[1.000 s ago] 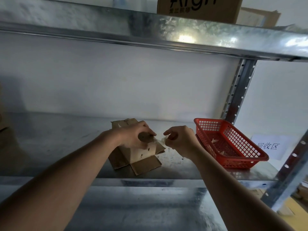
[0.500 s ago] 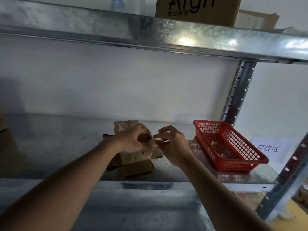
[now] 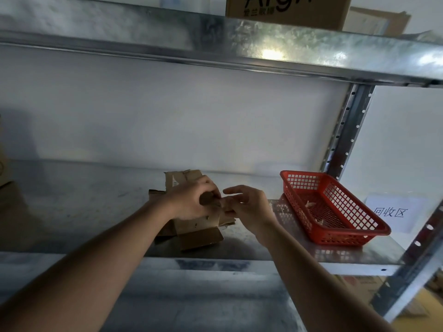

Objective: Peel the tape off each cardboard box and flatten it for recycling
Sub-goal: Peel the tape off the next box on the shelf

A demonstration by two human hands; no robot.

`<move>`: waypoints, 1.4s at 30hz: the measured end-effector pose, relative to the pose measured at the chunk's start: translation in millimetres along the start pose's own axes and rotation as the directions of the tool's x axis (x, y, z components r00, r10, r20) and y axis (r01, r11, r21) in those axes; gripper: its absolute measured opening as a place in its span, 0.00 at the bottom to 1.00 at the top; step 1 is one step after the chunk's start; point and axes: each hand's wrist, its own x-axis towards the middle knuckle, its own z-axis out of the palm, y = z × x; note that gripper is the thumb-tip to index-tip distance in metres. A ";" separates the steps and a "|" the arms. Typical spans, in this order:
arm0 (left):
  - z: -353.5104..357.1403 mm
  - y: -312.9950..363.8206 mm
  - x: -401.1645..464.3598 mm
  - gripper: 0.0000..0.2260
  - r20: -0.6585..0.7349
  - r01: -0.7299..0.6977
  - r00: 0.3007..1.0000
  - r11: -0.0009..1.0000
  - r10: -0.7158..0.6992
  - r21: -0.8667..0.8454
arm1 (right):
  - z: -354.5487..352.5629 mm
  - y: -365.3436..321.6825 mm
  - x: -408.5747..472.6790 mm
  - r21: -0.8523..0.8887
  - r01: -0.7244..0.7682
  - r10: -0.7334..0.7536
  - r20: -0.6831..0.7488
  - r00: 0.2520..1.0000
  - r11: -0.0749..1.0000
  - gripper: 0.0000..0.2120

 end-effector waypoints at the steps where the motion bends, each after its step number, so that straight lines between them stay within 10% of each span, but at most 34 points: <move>1: -0.1 -0.5 -0.7 0.15 -0.003 -0.006 1.000 1.000 0.006 0.006 | 0.4 0.6 0.6 -0.018 -0.012 0.012 -0.029 1.000 1.000 0.10; 30: 52.3 83.6 57.5 0.12 0.048 -0.210 0.977 0.976 0.207 0.052 | -126.2 -27.8 -5.5 -0.620 -0.023 -0.343 -0.464 0.817 0.784 0.05; 42: 75.0 115.2 84.8 0.10 0.019 -0.232 0.972 0.973 0.232 0.007 | -177.2 -1.7 6.4 -0.843 -0.178 -0.086 -0.255 0.963 0.507 0.06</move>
